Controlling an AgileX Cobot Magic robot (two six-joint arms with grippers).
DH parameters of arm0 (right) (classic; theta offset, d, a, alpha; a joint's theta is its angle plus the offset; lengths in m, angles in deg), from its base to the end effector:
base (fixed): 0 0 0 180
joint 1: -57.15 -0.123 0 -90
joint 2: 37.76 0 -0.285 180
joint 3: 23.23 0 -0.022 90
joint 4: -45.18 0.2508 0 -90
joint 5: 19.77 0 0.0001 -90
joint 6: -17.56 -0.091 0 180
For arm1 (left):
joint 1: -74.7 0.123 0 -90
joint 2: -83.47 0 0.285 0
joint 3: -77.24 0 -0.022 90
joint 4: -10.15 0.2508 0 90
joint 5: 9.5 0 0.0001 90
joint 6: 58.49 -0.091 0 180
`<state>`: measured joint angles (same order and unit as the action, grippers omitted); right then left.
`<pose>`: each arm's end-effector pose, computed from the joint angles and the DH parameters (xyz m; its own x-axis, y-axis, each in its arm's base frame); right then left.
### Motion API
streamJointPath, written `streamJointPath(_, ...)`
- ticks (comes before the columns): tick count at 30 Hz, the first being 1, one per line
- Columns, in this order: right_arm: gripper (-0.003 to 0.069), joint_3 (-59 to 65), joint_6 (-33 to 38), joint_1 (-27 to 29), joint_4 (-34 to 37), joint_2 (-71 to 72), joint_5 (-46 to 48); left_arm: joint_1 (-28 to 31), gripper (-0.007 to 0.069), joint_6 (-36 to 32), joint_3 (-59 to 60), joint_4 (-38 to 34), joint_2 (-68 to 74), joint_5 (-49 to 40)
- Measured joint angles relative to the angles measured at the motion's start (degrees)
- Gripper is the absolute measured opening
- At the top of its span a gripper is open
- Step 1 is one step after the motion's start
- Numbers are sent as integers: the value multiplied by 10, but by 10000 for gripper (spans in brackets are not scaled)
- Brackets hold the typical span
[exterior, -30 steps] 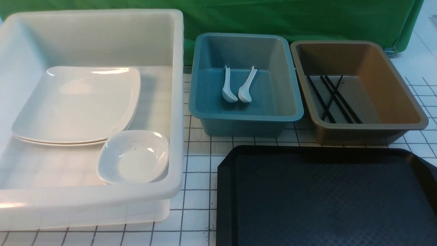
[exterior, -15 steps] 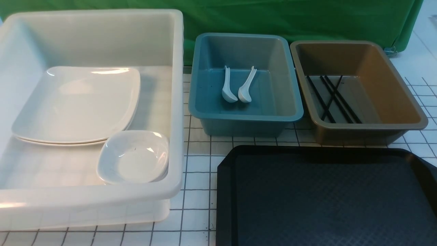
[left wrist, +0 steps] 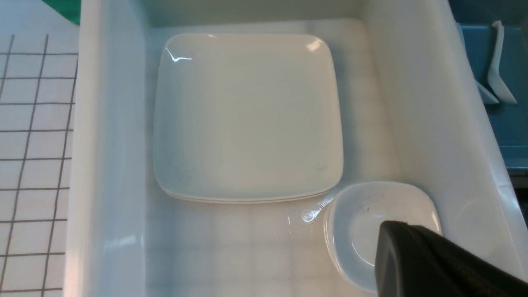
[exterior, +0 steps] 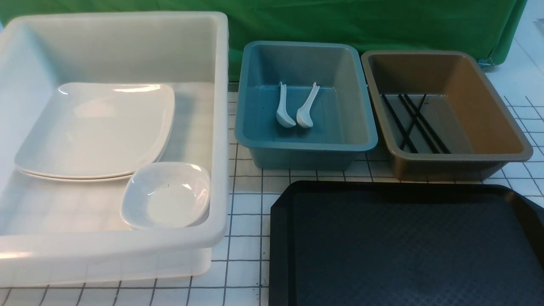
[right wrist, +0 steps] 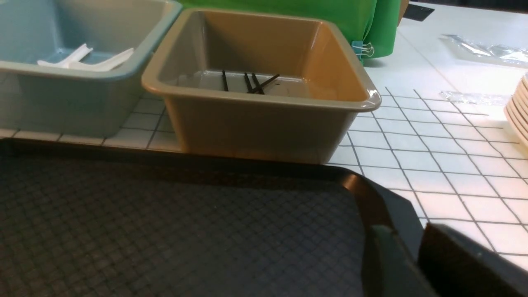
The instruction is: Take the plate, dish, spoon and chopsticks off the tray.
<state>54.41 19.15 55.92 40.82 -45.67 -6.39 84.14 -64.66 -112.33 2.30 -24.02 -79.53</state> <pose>0.0559 -0.0004 0.1895 -0.1533 -0.1049 -0.9826 -0.0198 0.9945 -0.1031 0.1931 0.0203 0.4671 -0.6732 -0.0510 -0.7377 -0.0290 0.9987 -0.0426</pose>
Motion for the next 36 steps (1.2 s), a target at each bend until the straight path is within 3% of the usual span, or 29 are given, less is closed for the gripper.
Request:
streamJointPath(10,164,0,0,0,0,0,0,0,-2,-11,221,-78,-236,60)
streamJointPath(16,176,0,0,0,0,0,-1,0,-2,-23,452,-192,-404,288)
streamJointPath(21,177,0,0,0,0,0,-2,0,-1,-24,543,-249,-471,369)
streamJointPath(26,185,0,0,0,-1,0,-2,0,-1,-26,585,-239,-485,373)
streamJointPath(36,209,0,0,0,-1,0,-2,0,-1,-26,626,-115,-485,392)
